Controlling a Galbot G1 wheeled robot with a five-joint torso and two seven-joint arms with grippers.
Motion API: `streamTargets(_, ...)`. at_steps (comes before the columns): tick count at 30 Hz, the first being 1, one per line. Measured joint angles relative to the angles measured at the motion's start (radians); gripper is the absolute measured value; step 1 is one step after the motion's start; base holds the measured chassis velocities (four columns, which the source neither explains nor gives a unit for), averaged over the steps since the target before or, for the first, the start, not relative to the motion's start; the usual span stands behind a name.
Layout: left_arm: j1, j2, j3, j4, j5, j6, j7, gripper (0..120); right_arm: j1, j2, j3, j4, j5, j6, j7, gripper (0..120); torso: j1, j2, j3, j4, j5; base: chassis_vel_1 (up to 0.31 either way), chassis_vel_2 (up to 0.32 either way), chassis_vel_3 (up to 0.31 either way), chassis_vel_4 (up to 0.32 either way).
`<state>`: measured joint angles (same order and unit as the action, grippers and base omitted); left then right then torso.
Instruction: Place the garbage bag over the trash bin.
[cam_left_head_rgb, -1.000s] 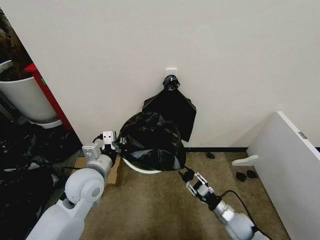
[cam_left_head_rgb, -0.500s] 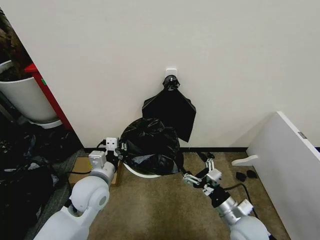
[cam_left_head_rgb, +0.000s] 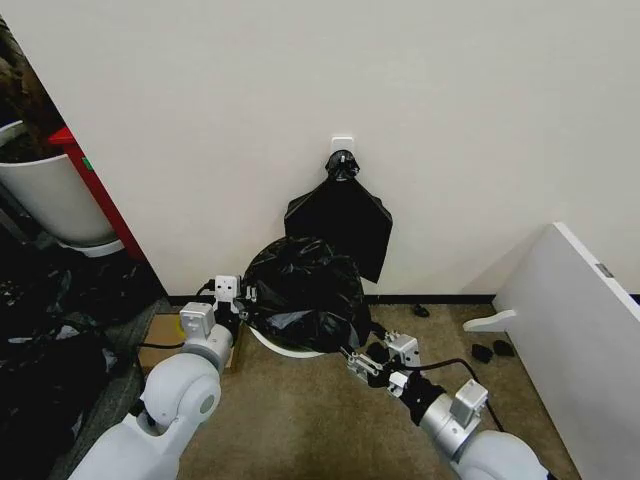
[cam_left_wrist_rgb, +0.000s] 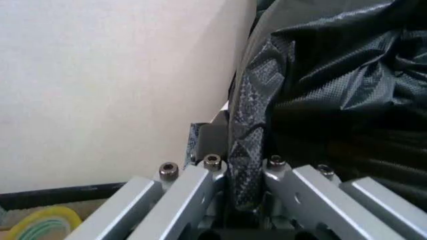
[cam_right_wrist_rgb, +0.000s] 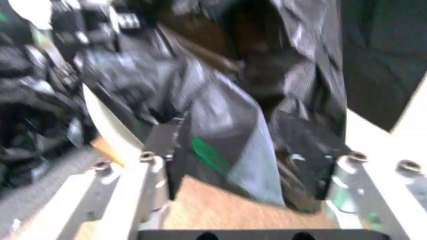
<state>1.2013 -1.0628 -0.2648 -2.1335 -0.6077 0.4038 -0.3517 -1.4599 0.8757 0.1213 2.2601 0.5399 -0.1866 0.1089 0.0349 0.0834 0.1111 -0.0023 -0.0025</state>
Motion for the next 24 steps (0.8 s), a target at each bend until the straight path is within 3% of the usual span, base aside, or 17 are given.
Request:
streamTargets(5,-0.006,-0.002,0.008,0.007,-0.001,0.000,0.000,1,0.018,0.009,-0.022,-0.013,-0.001,-0.050,0.037,27,0.000,0.000,0.000,0.0000,-0.0001,0.000,0.000,0.000,0.000)
streamTargets(13,-0.011,-0.003,0.009,0.016,-0.001,0.000,-0.001,1,0.037,0.016,-0.027,-0.046,-0.010,-0.047,0.042,0,0.000,0.000,0.000,0.0000,0.0000,0.000,0.000,0.000,0.000)
streamTargets(18,-0.011,-0.006,0.010,0.018,-0.001,0.001,-0.002,1,0.037,0.019,-0.027,-0.056,-0.032,-0.028,0.038,0,0.000,0.000,0.000,0.0000,0.0000,0.000,0.000,0.000,0.000)
streamTargets(24,-0.005,-0.004,0.010,0.019,-0.001,0.002,-0.002,1,0.034,0.018,0.002,-0.051,-0.122,0.127,-0.055,4,0.000,0.000,0.000,-0.0001,0.0000,0.000,0.000,0.000,0.000)
